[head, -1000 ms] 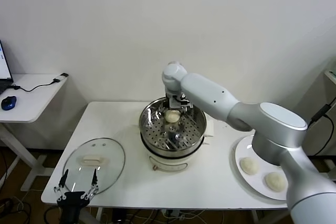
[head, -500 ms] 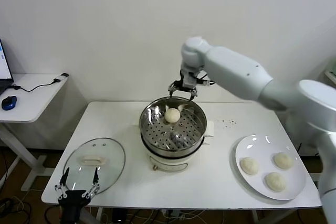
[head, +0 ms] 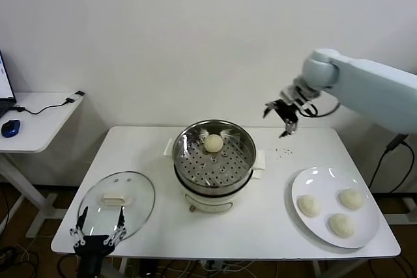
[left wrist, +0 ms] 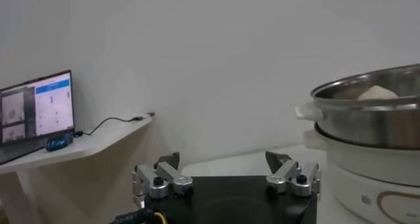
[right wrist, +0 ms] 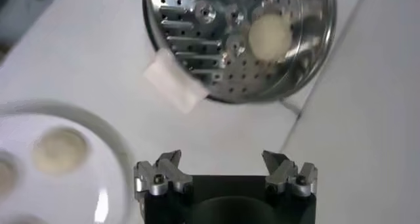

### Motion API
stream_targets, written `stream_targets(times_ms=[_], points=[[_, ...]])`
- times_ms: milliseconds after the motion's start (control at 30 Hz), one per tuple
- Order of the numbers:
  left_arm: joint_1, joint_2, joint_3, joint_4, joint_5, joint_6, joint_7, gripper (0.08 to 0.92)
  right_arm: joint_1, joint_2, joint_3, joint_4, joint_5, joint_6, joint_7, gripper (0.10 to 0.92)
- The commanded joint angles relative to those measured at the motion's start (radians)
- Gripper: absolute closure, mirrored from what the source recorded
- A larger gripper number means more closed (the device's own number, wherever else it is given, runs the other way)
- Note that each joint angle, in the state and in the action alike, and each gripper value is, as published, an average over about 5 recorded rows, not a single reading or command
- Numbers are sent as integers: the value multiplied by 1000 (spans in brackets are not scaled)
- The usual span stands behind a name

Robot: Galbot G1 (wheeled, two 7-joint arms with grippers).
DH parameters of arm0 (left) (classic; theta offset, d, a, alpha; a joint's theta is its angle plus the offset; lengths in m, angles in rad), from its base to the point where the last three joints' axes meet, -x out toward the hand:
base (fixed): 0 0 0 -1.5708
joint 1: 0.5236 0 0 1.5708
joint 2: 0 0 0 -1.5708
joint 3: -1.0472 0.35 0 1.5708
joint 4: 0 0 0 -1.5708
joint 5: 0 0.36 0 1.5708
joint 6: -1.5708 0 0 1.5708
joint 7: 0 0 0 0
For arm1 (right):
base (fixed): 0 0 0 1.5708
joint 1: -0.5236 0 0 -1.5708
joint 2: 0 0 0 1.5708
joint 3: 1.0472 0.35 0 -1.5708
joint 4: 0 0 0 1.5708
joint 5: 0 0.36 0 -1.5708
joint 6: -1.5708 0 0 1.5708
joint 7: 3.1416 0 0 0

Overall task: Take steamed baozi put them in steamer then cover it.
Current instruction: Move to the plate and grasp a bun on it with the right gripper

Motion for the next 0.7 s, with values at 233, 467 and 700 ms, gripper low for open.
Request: stream_targets(times_ms=[233,467,700], points=[[7,-2,1,-8,5,0,-20,177,-347,-248,148,85,19,-222,-1,203],[17,-2,-2,-4,4,-4,-18,177,-567,-229,316,39,-116,-198,-6,203],[22,-2,-5,4,3,-9,-19,177,-623,-174,360,-17,-160,-184,6,203]])
